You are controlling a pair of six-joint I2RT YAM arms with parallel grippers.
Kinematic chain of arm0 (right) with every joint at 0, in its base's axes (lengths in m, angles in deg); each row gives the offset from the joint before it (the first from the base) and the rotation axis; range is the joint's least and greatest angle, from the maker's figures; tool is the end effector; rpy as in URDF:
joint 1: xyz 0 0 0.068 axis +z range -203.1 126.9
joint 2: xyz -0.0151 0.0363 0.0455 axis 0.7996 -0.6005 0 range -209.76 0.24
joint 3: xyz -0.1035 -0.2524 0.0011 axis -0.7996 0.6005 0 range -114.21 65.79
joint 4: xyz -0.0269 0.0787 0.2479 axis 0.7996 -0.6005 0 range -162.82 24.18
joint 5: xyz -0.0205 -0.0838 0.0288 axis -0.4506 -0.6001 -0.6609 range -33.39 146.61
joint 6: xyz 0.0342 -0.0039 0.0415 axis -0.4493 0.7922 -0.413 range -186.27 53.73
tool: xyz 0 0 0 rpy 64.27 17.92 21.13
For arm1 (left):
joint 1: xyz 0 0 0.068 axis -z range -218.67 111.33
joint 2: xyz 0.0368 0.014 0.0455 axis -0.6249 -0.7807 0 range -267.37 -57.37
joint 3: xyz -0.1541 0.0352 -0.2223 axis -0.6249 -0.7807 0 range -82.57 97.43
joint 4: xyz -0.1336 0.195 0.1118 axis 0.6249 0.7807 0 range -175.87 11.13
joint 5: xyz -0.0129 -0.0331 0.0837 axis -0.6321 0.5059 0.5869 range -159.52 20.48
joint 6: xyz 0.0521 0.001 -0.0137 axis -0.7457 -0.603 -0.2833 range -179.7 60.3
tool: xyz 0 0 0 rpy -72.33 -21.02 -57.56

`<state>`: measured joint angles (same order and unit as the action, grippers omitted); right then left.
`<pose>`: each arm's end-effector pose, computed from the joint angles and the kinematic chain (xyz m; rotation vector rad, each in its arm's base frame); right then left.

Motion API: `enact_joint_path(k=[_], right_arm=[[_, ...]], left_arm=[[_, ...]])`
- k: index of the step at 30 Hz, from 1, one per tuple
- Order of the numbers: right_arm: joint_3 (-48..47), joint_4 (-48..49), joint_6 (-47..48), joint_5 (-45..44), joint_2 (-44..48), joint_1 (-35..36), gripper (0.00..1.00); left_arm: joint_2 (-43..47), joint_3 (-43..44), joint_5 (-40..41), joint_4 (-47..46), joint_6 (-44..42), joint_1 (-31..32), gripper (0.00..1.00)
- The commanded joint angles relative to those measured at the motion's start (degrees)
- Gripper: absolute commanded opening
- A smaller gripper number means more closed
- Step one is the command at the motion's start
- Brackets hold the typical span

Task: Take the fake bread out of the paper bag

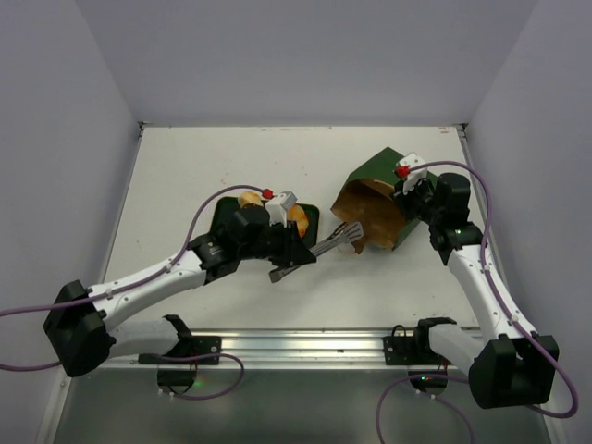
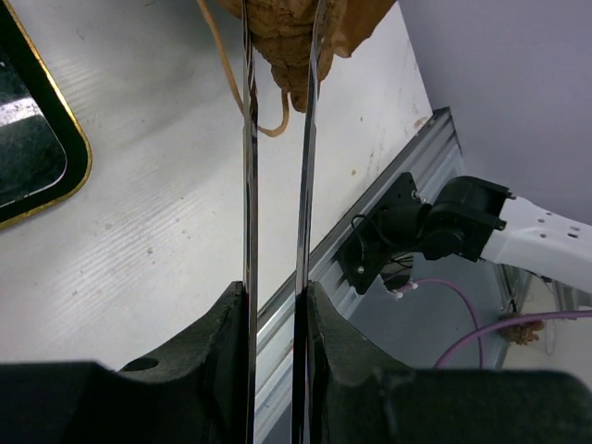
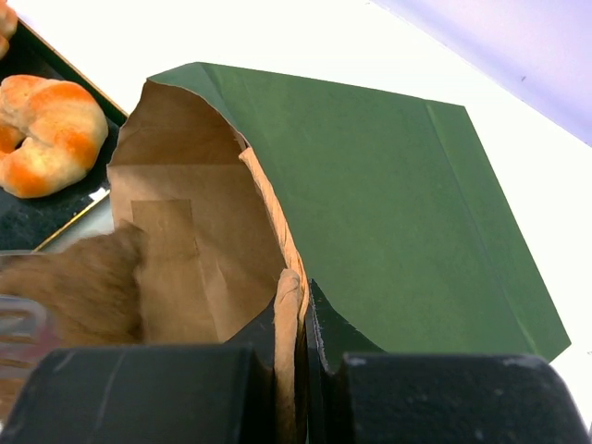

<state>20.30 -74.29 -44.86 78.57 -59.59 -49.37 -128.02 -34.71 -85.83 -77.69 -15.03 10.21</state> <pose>0.2368 0.0287 0.2977 -0.6615 1.8264 0.1726 0.1729 -0.2133 0.2673 0.2774 2.3443 -1.2013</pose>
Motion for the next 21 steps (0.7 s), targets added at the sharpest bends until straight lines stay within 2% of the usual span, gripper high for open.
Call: enact_joint_path(k=[1,7,13,18,21], right_arm=[[0.3,2.9,-0.9,-1.6,1.1,-0.1,0.0],[0.5,3.1,-0.9,-1.4,1.0,-0.1,0.0],[0.4,3.0,-0.9,-1.3,1.1,-0.1,0.0],[0.5,3.1,-1.2,-1.5,1.3,-0.1,0.0],[0.3,3.1,-1.4,-1.1,1.3,-0.1,0.0]], left_arm=[[8.9,-2.6,0.9,-1.6,3.8,-1.1,0.0],[22.8,-6.5,8.3,4.7,8.6,-3.8,0.0],[30.3,-9.0,13.5,9.5,12.1,-6.9,0.0],[38.3,-14.1,20.1,16.5,21.1,-8.1,0.0],[44.6,-15.2,27.1,23.4,28.1,-8.2,0.0]])
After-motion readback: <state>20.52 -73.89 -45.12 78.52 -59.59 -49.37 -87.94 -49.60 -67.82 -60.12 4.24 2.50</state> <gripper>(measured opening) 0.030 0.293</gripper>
